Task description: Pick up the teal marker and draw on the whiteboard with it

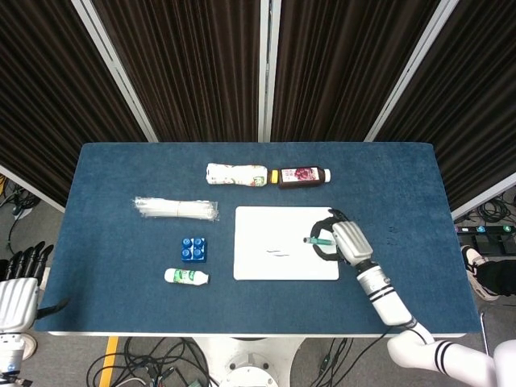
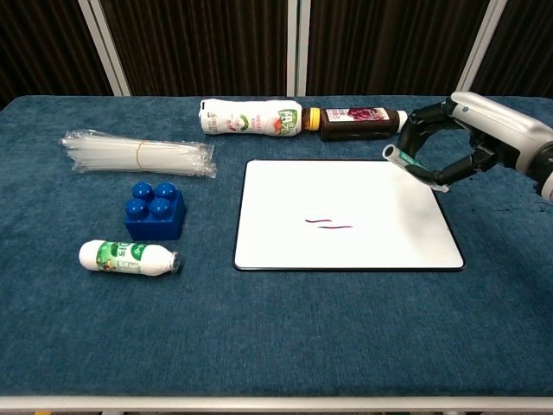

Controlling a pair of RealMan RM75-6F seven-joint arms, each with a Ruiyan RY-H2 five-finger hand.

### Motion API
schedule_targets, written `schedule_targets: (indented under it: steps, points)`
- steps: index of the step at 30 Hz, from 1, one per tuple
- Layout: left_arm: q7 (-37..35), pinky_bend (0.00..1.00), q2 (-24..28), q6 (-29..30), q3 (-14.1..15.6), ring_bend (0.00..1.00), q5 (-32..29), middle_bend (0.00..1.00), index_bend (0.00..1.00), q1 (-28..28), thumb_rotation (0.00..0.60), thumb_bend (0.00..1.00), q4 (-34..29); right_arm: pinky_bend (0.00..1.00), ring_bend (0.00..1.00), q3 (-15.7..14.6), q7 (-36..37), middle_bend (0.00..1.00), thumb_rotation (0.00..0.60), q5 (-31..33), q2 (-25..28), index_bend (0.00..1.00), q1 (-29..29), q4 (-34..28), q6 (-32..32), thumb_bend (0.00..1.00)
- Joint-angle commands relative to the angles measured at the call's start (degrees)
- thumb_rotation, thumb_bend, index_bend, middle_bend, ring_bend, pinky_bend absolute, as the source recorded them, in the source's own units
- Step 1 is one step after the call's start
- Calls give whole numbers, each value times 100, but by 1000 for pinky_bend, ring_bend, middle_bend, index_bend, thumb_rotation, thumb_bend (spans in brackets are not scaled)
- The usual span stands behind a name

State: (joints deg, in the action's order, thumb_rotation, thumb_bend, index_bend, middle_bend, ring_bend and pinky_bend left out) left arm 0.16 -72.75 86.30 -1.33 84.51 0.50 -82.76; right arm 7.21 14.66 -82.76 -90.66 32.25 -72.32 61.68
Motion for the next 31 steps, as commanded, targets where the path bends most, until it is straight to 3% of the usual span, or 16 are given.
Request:
schedule_targets:
  steps: [1, 6, 13, 15, 19, 20, 23, 31]
  points:
    - [7, 0, 2, -9, -2, 0, -5, 0, 7, 5, 600, 0, -9, 81, 285, -333, -2642, 550, 600, -49, 601, 625, 48, 233, -221, 508]
    - [24, 0, 5, -72, 12, 0, -41, 0, 7, 14, 600, 0, -42, 60, 235, -412, -3580, 505, 600, 289, 612, 601, -32, 317, -415, 501]
    - [5, 0, 11, -69, 11, 0, -50, 0, 7, 12, 600, 0, -38, 46, 203, -485, -3869, 462, 600, 479, 369, 551, -109, 688, -525, 494]
    - [7, 0, 2, -81, 16, 0, -51, 0, 7, 16, 600, 0, -36, 27, 166, -505, -4028, 428, 600, 586, 320, 474, -129, 759, -613, 494]
    - [12, 0, -19, -102, 17, 0, -54, 0, 7, 27, 600, 0, -30, 0, 17, -482, -4442, 250, 600, 947, 311, 176, -166, 670, -816, 454]
    - [12, 0, -19, -101, 14, 0, -54, 0, 7, 30, 600, 0, -30, 0, 1, -455, -4489, 201, 600, 1030, 344, 107, -181, 577, -819, 443]
    - [-3, 0, -13, -90, 4, 0, -46, 0, 7, 37, 600, 0, -21, 0, 0, -377, -4449, 126, 600, 1087, 518, 20, -274, 264, -599, 438]
    - [-52, 0, -49, -51, -9, 0, 9, 0, 7, 59, 600, 0, 25, 0, 0, -334, -3372, 131, 600, 659, 1637, 4, -1077, -1345, 853, 436]
